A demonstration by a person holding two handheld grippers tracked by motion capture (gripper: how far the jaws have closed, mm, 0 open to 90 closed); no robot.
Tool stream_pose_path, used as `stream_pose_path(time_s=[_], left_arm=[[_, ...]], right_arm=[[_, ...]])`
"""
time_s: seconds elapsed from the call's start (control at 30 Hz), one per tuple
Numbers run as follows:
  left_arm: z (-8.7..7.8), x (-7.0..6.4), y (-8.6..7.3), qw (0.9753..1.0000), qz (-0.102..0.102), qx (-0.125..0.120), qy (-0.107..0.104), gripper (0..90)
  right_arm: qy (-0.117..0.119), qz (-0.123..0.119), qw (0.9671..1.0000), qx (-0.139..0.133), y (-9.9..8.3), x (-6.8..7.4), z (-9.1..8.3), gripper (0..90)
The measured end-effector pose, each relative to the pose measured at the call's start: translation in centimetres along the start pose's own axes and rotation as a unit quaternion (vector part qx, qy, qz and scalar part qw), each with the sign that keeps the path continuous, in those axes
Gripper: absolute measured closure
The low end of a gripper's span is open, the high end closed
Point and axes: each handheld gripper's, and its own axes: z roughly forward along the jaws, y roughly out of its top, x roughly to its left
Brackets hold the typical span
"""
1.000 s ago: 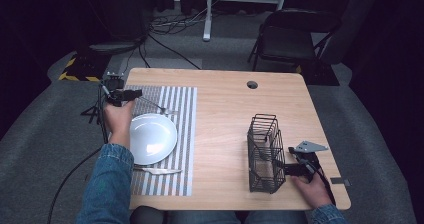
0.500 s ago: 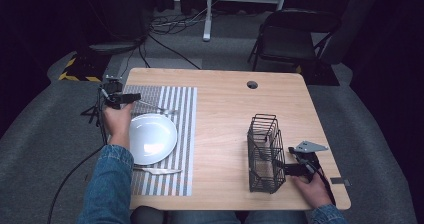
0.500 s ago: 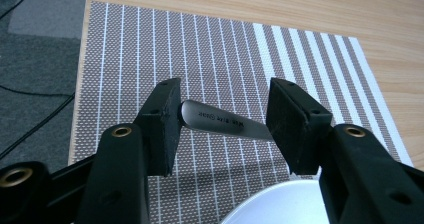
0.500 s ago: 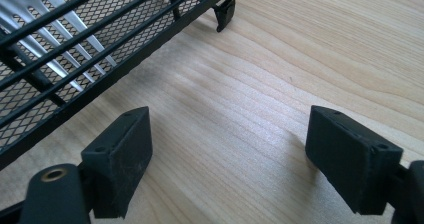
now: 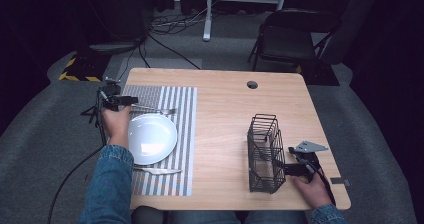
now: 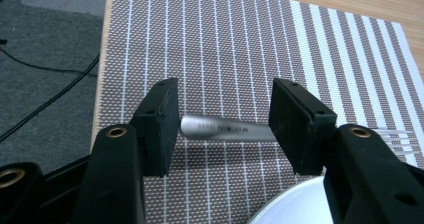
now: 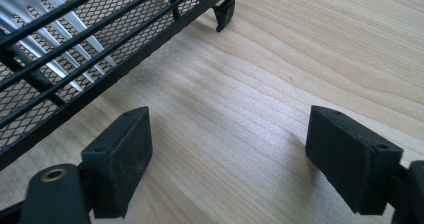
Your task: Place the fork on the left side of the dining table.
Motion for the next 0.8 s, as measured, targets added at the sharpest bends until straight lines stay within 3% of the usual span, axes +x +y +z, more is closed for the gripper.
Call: stream_pose_path(time_s=[0.23,0.4,0.57,0.6,0.67,0.8], left_arm=[[-0.6,0.0,-0.2,0.9999,-0.002,-0.01,-0.002,47.2],[-1.9,-1.0,-0.2,0.9996,0.005,-0.027,-0.01,46.9],[-3.3,-2.6,-0.2,0.9984,0.035,-0.042,-0.014,46.7],[-4.1,-3.6,-0.2,0.9976,0.048,-0.046,-0.019,46.5],[-4.5,-4.1,-0.2,0.9971,0.055,-0.046,-0.025,46.0],[-6.5,-6.3,-0.5,0.9942,0.08,-0.055,-0.045,45.5]], right_arm=[[-0.001,0.0,1.0,0.0,0.0,0.0,0.0,18.7],[0.0,0.001,1.0,0.0,0.0,0.0,0.0,18.7],[-0.001,0.001,1.0,0.0,0.0,0.0,0.0,18.7],[-0.001,0.001,1.0,0.0,0.0,0.0,0.0,18.7],[-0.001,0.001,1.0,0.0,0.0,0.0,0.0,18.7],[-0.001,0.001,1.0,0.0,0.0,0.0,0.0,18.7]])
